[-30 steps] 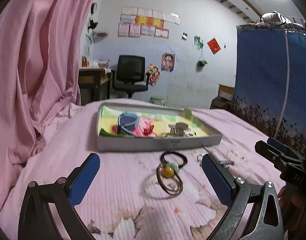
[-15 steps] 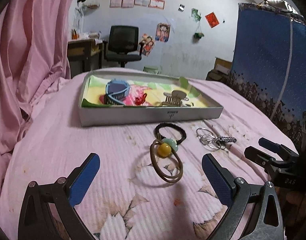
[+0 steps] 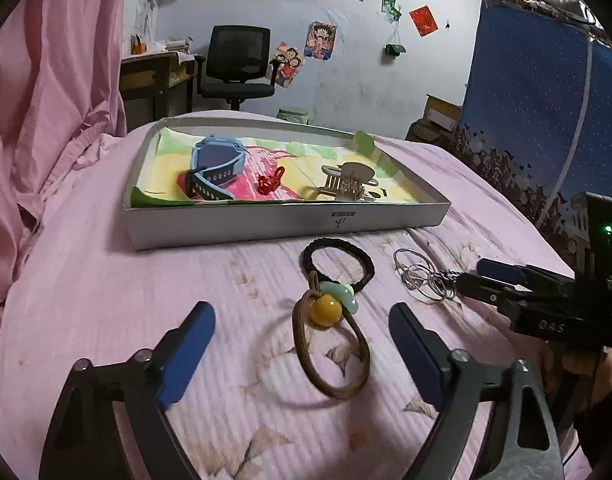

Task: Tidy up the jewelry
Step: 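Grasp the brown hair band with the left tool while the right tool grasps the keychain, then carry the brown hair band and black-white keychain over the tray with both tools, then open both tools to drop the hair band and keychain into the tray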

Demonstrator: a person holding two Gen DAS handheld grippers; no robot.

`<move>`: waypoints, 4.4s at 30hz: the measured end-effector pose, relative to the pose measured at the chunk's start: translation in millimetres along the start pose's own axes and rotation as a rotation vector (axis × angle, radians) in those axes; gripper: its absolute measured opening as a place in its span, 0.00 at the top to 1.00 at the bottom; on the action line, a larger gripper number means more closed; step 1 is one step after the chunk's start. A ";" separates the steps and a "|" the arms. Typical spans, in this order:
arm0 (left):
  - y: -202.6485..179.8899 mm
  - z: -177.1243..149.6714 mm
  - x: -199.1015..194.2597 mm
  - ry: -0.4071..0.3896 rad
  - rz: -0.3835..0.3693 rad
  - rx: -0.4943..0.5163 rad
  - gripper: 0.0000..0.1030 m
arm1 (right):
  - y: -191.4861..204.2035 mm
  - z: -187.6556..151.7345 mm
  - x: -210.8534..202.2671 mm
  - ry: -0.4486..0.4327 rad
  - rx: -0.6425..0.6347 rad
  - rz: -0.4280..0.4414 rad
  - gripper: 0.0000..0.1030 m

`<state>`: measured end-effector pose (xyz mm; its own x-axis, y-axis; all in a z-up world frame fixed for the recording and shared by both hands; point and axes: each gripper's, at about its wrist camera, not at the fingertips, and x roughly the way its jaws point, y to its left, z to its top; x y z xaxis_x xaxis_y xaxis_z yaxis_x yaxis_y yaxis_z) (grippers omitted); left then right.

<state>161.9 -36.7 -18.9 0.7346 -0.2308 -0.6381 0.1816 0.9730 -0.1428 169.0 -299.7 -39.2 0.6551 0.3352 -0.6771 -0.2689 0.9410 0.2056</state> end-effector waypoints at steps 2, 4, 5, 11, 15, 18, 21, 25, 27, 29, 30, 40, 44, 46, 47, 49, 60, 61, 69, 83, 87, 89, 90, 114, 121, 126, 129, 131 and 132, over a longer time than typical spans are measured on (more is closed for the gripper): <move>-0.9 3.1 3.6 0.005 -0.008 0.003 0.21 | -1.5 2.0 6.0 0.022 -0.002 0.023 0.47; -2.3 6.3 8.1 0.016 -0.017 0.007 0.25 | -2.7 2.2 11.0 0.039 0.000 0.042 0.51; -3.0 7.7 11.0 0.026 -0.025 0.010 0.27 | -2.1 1.5 12.9 0.049 0.000 0.051 0.55; -0.5 8.8 18.8 0.052 -0.062 -0.003 0.46 | 0.8 -5.7 12.8 0.060 -0.015 0.068 0.76; 1.3 6.7 18.7 0.055 -0.089 -0.011 0.63 | 5.3 -8.7 11.8 0.069 -0.039 0.071 0.81; 0.7 5.7 18.7 0.059 -0.100 -0.007 0.72 | 9.7 -9.0 13.5 0.077 -0.060 0.066 0.82; -2.0 3.7 19.0 0.062 -0.112 0.004 0.74 | 13.0 -9.1 14.4 0.088 -0.076 0.062 0.82; -2.9 3.1 18.7 0.065 -0.114 0.009 0.74 | 13.7 -6.8 17.7 0.104 -0.082 0.064 0.81; -1.4 2.1 17.8 0.063 -0.120 0.002 0.75 | 15.7 -7.5 17.2 0.102 -0.091 0.058 0.84; -0.6 1.0 16.9 0.059 -0.124 -0.002 0.75 | 18.6 -8.8 16.2 0.098 -0.101 0.050 0.88; -0.4 0.3 16.5 0.058 -0.124 -0.002 0.75 | 20.6 -10.0 14.6 0.097 -0.103 0.053 0.89; -6.3 -18.7 -2.6 -0.003 -0.113 0.007 0.75 | 33.2 -35.0 -9.3 0.049 -0.037 0.085 0.89; -10.2 -22.7 -10.3 -0.032 -0.103 0.017 0.75 | 33.7 -43.3 -18.9 0.003 0.007 0.112 0.89; -11.4 -24.2 -13.8 -0.043 -0.099 0.022 0.75 | 36.5 -46.2 -22.2 -0.020 0.018 0.121 0.89; -12.7 -24.8 -15.9 -0.051 -0.096 0.026 0.75 | 39.5 -47.3 -24.8 -0.036 0.012 0.119 0.89; -14.1 -24.3 -20.1 -0.070 -0.086 0.036 0.75 | 44.3 -47.7 -27.7 -0.064 -0.002 0.113 0.89; -23.0 -8.3 -44.5 -0.221 0.002 0.075 0.75 | 60.1 -24.9 -55.6 -0.262 -0.014 0.089 0.89; -23.4 -6.2 -46.1 -0.233 0.010 0.077 0.75 | 60.9 -20.9 -57.9 -0.283 -0.011 0.084 0.89; -25.2 20.4 -56.4 -0.365 0.093 0.080 0.75 | 68.7 13.8 -66.8 -0.404 -0.040 0.047 0.89; -20.5 68.8 -24.5 -0.453 0.182 0.072 0.75 | 66.8 69.1 -35.0 -0.470 -0.065 0.001 0.89; -18.6 81.4 -7.2 -0.451 0.199 0.072 0.75 | 62.6 84.4 -20.8 -0.483 -0.076 -0.019 0.89; -17.9 88.8 2.1 -0.447 0.205 0.072 0.75 | 59.7 90.4 -14.2 -0.484 -0.084 -0.028 0.89; -16.8 92.1 6.6 -0.444 0.208 0.071 0.75 | 58.7 93.8 -9.7 -0.481 -0.086 -0.032 0.89; 6.5 126.4 109.6 0.000 0.112 -0.013 0.75 | 3.4 114.5 84.7 -0.126 0.064 -0.059 0.89; 10.9 123.5 127.3 0.120 0.113 -0.039 0.75 | 5.9 115.4 109.1 0.035 0.049 -0.080 0.89; 10.9 123.6 131.7 0.167 0.104 -0.034 0.75 | 6.9 110.0 116.6 0.089 0.048 -0.091 0.89; 11.3 124.3 131.0 0.175 0.102 -0.038 0.75 | 5.7 109.6 116.1 0.094 0.053 -0.090 0.89; 12.0 124.2 130.7 0.177 0.104 -0.045 0.74 | 3.9 109.1 117.4 0.097 0.060 -0.085 0.88; 12.2 123.9 130.5 0.177 0.105 -0.048 0.74 | 2.9 107.8 117.0 0.095 0.065 -0.081 0.88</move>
<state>341.0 -56.4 -10.1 0.6210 -0.1264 -0.7736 0.0758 0.9920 -0.1012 321.0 -252.7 -41.6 0.6021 0.2546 -0.7567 -0.1693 0.9670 0.1905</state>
